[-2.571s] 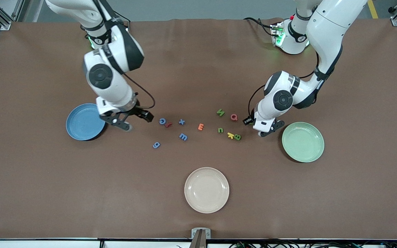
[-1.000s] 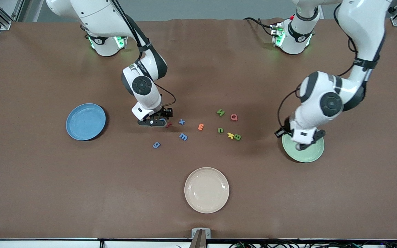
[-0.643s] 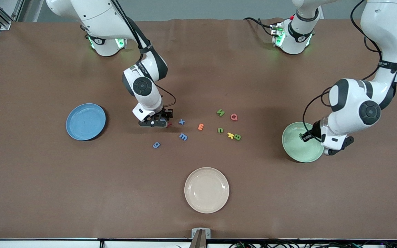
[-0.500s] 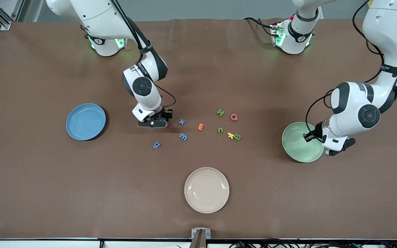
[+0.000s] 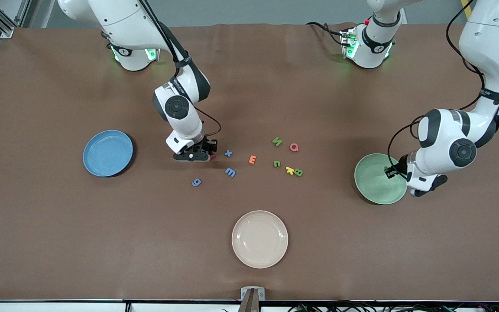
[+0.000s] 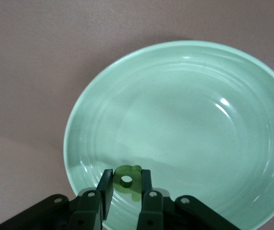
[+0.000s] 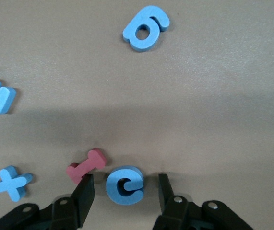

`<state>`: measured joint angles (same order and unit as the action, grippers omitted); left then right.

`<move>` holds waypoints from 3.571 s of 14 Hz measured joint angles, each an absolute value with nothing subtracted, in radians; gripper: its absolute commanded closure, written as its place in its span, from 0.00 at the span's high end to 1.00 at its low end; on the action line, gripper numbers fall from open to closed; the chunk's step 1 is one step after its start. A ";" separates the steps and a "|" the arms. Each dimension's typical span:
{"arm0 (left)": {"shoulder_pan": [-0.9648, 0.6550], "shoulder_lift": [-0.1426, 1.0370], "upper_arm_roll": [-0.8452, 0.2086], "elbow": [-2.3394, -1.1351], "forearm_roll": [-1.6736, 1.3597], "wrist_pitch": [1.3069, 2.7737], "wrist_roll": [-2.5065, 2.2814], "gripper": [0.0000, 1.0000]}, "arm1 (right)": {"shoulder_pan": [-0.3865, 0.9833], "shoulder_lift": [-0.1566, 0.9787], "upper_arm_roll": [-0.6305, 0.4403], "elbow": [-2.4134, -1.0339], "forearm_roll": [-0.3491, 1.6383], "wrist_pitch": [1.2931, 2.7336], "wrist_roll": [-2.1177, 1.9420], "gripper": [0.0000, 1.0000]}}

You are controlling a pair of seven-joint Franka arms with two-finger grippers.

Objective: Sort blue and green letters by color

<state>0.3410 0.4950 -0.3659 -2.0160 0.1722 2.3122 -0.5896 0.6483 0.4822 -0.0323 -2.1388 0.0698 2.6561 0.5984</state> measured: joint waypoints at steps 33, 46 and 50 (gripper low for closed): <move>-0.062 0.621 -0.659 -1.877 0.472 2.358 -1.249 0.61 | 0.074 0.258 -0.062 -2.207 0.064 2.314 -0.256 0.02; -0.137 0.794 -0.614 -1.768 0.606 2.417 -1.253 0.53 | 0.084 0.242 -0.039 -2.220 0.061 2.307 -0.117 1.00; -0.142 0.795 -0.607 -1.768 0.606 2.417 -1.253 0.53 | 0.252 0.242 -0.025 -2.163 0.062 2.304 0.166 1.00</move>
<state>-0.1417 0.7951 -0.6072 -1.7675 0.6062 2.4169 -1.2526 0.2520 0.2420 -0.0247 -2.1632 0.0616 2.3043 0.1660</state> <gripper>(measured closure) 0.467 0.000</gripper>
